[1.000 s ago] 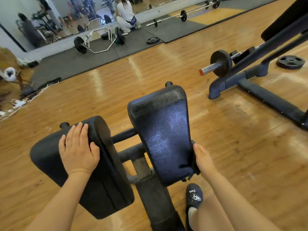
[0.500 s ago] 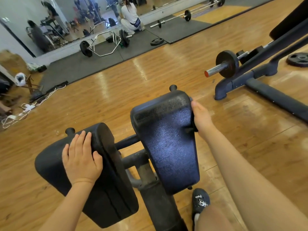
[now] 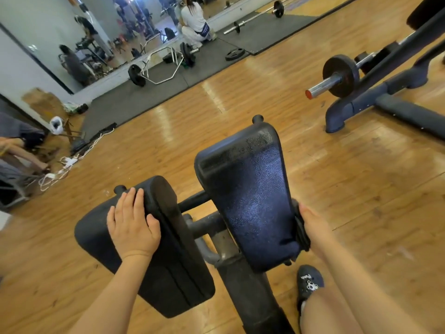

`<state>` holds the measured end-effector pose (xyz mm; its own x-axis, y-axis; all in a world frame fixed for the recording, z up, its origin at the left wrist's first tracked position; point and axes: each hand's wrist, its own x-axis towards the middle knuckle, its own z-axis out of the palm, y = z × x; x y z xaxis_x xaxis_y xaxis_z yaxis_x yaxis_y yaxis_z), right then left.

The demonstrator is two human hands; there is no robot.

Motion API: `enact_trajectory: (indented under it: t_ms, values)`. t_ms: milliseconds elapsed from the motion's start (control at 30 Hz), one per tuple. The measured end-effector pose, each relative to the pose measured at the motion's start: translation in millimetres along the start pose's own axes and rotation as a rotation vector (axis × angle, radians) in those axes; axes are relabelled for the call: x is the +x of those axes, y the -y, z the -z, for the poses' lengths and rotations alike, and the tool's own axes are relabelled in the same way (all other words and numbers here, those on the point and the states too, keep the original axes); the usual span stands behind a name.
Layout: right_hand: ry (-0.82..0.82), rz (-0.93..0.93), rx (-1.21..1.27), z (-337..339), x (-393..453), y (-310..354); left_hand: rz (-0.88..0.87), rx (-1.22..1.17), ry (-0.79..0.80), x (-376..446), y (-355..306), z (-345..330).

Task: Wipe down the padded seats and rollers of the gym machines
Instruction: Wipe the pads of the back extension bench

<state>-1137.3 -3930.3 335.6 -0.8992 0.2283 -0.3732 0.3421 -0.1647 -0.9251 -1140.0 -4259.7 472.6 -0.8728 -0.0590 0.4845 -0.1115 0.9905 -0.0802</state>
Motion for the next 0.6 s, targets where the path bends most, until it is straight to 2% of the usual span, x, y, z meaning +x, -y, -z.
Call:
enact_trajectory:
  t_ms: [100, 233, 300, 400, 500, 600]
  values:
    - [0.055, -0.013, 0.191, -8, 10, 30, -0.01, 0.01, 0.002, 1, 2, -2]
    - [0.073, -0.004, 0.165, -15, 31, 69, -0.013, 0.005, -0.015, 2, 3, -4]
    - [0.047, 0.068, 0.126, -19, 42, 96, -0.022, -0.002, -0.029, 2, 3, -5]
    - [0.057, 0.219, 0.253, -28, 59, 143, -0.023, -0.013, -0.042, 2, 4, -5]
    - [0.089, 0.364, 0.095, -32, 68, 162, -0.019, -0.027, -0.043, 2, 3, -5]
    - [0.094, 0.33, 0.001, -28, 50, 139, -0.022, -0.029, -0.038, 2, 4, -5]
